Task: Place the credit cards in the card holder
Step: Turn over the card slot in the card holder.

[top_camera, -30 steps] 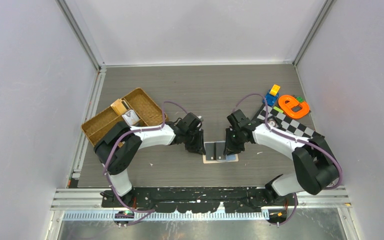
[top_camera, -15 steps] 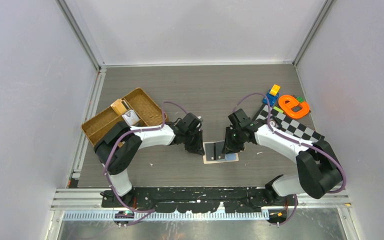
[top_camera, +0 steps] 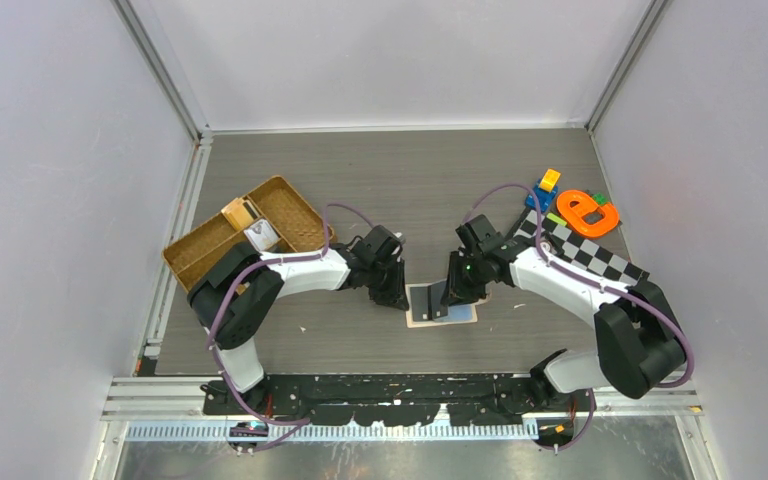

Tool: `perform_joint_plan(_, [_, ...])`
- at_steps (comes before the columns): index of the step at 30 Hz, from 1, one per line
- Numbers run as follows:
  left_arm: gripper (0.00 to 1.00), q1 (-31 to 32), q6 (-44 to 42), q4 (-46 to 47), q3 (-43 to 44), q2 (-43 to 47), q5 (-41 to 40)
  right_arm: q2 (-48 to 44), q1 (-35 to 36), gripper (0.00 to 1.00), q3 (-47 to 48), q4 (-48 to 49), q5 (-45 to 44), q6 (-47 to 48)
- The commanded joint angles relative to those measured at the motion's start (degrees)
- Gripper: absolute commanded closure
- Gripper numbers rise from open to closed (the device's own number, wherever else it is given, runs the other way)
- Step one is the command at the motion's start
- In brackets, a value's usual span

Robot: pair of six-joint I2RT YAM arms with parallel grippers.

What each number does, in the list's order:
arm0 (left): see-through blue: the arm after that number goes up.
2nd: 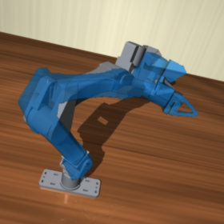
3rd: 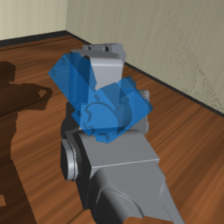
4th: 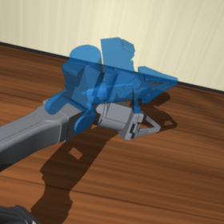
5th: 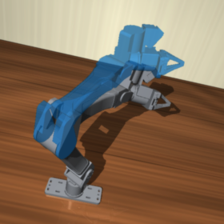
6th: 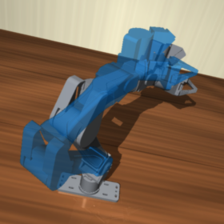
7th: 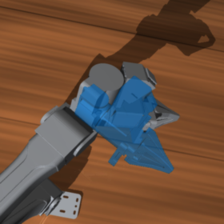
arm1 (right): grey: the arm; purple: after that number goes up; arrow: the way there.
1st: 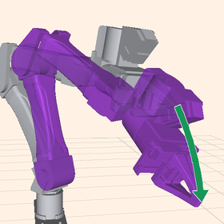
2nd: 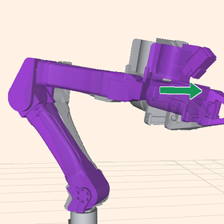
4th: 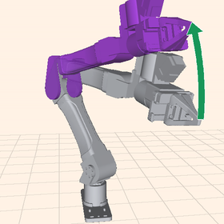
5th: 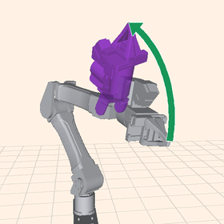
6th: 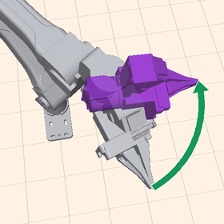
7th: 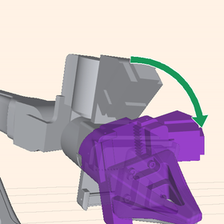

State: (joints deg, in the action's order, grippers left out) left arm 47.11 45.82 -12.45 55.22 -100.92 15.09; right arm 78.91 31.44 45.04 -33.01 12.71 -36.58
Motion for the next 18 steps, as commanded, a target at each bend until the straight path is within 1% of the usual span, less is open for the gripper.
perform_joint_plan(1, [0.86, -0.4, -1.3, 1.0, -1.2, -0.7, 0.1, -1.8, 0.7, 0.76, 2.4, 1.1, 2.3, -0.6])
perform_joint_plan(11, [0.86, -0.9, -0.6, 2.6, -2.3, -0.2, 1.0, -2.2, 2.0, 0.76, 2.8, 2.2, 2.0, -1.5])
perform_joint_plan(18, [0.85, -1.2, -0.2, 3.6, -2.5, -0.1, 1.7, -0.8, 4.7, 0.76, 3.4, 4.2, 1.1, -2.7])
